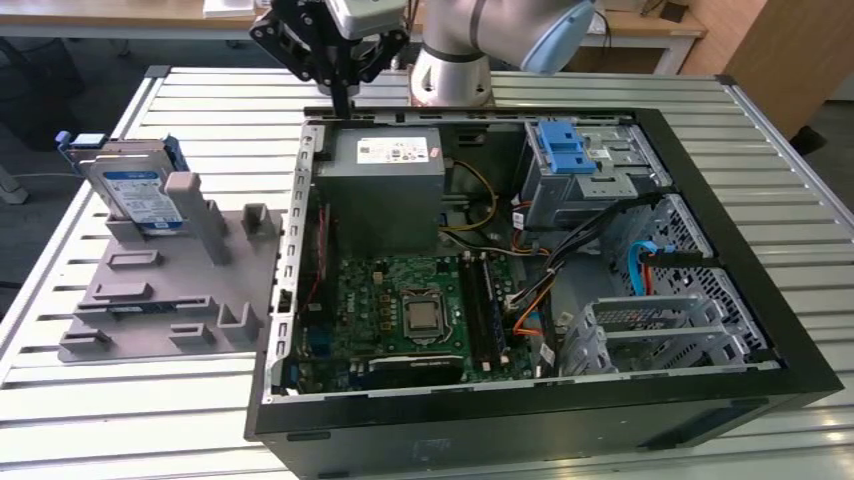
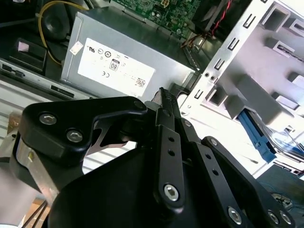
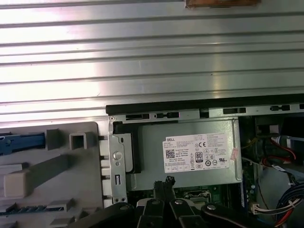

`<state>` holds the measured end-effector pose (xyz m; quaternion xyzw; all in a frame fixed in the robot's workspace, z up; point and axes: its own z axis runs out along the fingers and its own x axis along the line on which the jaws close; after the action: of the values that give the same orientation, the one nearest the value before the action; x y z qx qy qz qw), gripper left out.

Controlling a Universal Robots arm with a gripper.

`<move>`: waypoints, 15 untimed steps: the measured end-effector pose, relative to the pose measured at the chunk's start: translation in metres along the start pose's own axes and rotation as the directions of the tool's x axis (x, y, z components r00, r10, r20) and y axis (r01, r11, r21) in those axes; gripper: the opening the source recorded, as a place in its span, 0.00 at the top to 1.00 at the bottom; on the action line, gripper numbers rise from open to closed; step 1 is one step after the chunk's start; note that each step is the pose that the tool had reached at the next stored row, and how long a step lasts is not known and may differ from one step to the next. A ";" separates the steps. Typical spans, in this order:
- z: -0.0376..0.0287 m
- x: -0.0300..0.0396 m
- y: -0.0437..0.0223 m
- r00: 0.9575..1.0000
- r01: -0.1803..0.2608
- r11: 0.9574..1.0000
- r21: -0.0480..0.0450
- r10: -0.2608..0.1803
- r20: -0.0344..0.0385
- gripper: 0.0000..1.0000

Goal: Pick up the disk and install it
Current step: 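Reach for the disk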

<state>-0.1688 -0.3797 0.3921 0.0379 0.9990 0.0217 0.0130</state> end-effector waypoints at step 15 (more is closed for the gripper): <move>0.0005 0.0262 0.0117 1.000 0.000 1.000 0.000 0.000 0.000 0.89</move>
<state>-0.1941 -0.3660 0.3915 0.0379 0.9990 0.0216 0.0130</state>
